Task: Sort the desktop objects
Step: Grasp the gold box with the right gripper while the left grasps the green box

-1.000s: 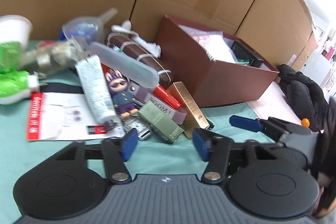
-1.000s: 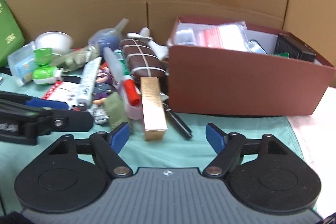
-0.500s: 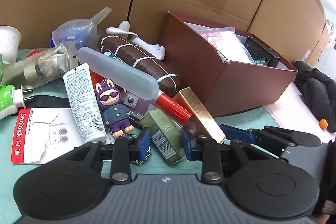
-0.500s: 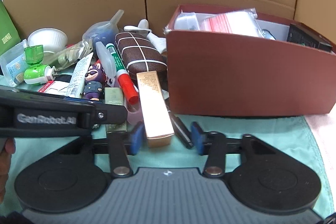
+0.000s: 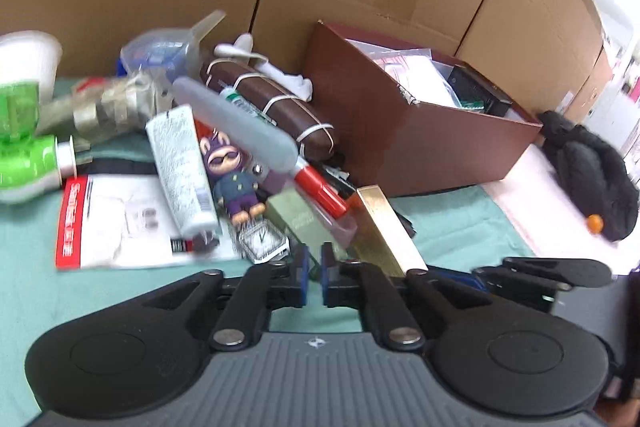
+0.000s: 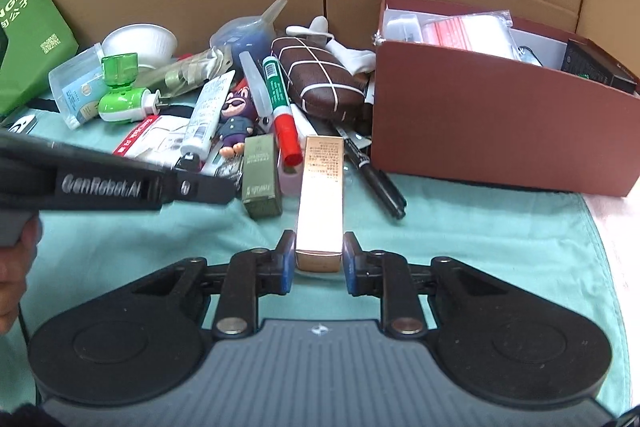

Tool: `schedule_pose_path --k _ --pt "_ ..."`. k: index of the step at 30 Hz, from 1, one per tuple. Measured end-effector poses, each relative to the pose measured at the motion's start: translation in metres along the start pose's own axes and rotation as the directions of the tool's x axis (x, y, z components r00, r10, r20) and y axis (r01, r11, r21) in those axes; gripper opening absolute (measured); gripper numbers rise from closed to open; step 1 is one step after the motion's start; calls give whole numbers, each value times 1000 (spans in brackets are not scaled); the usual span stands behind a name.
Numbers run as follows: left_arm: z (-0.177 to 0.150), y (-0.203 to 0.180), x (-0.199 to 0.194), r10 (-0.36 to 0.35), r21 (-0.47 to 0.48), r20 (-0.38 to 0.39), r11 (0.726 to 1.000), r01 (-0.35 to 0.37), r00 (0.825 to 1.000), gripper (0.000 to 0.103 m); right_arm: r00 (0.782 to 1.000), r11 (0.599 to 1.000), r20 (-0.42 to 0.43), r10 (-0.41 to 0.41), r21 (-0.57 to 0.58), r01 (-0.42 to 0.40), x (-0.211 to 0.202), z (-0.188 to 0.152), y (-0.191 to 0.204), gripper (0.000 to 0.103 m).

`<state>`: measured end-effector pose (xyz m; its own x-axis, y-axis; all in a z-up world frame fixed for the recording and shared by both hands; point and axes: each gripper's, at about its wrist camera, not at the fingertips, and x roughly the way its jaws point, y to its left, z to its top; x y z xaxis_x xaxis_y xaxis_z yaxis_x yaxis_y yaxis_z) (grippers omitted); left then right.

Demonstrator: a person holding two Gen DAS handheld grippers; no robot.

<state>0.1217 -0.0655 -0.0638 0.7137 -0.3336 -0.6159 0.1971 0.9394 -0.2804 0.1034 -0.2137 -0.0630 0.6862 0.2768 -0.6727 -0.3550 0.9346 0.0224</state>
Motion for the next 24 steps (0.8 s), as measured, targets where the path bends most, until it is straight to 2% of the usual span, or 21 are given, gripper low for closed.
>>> schedule_pose_path --k 1,4,7,9,10,11,14,16,18,21,24 --pt "1 -2 4 3 4 -6 1000 -3 1000 11 1000 1000 -2 -1 0 1 -1 -1 0 23" --pt "5 -6 17 28 9 -6 1000 -28 1000 34 1000 1000 3 0 4 0 -3 -3 -3 24" --pt "8 -11 23 36 36 11 999 -36 999 40 1000 1000 4 1 12 -1 -3 -4 -6 24" --pt "9 -14 26 35 54 13 998 -36 999 49 1000 1000 5 1 18 -2 -3 -5 -8 24" --pt "9 -15 27 32 63 14 997 -33 999 59 1000 1000 4 4 24 -4 -2 -5 -10 24" --pt "9 -17 29 27 73 17 997 -28 999 64 1000 999 3 6 33 -6 -1 -5 -11 24" --pt "8 -21 30 42 99 25 994 -45 999 67 1000 998 7 4 58 -5 2 -4 -15 25" --pt "8 -23 33 51 106 24 993 -53 998 65 1000 997 10 -1 76 0 3 -4 -18 25" --pt "9 -24 36 83 118 16 989 -85 996 54 1000 996 10 -4 94 3 4 -3 -22 26" --pt "9 -12 36 31 38 -28 999 -30 999 42 1000 994 14 -7 106 5 7 -1 -24 26" --pt "6 -8 27 18 52 -40 999 -16 999 32 1000 994 -9 10 109 -9 9 -3 -25 25"
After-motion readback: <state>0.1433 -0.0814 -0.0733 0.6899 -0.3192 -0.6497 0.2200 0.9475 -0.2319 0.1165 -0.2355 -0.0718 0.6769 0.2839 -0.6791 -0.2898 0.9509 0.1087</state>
